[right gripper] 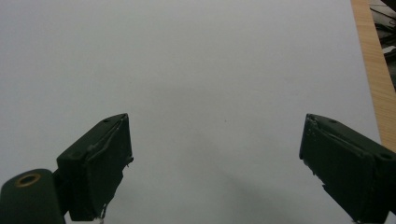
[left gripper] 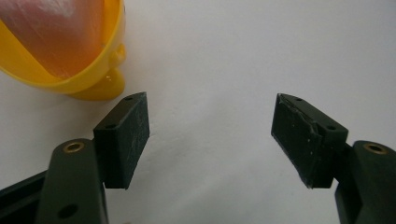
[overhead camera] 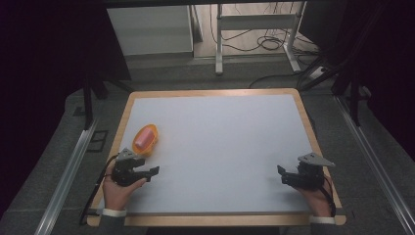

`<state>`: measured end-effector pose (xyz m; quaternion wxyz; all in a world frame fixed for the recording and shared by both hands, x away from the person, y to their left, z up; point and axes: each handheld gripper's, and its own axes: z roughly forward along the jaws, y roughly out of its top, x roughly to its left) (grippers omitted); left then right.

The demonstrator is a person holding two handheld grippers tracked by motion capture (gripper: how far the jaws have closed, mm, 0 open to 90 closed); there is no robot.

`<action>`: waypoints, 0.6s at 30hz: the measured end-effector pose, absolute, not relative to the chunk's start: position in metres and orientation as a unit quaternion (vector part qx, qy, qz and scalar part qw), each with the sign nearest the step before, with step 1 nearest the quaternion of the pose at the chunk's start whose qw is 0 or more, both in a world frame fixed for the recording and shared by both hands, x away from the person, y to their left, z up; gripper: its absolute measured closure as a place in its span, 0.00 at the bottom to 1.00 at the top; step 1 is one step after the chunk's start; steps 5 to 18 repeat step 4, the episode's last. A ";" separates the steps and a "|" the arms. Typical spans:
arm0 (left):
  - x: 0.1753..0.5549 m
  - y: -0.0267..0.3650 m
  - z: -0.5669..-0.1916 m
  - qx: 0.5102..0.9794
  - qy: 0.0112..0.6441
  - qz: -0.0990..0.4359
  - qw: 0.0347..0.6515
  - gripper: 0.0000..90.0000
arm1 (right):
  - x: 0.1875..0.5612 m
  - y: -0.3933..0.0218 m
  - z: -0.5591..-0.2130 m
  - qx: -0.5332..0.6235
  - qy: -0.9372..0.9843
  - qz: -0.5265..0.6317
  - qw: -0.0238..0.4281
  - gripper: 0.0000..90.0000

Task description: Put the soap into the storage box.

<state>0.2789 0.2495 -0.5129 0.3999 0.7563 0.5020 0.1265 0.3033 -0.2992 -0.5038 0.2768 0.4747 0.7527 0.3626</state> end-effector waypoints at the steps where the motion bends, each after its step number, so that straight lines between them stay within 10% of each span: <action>1: 0.279 0.250 -0.513 0.756 0.501 0.126 0.401 0.31 | 0.303 -0.298 -0.504 0.474 0.754 0.362 0.276 0.10; 18: 0.279 0.251 -0.512 0.756 0.502 0.127 0.401 0.31 | 0.303 -0.295 -0.503 0.469 0.755 0.366 0.275 0.10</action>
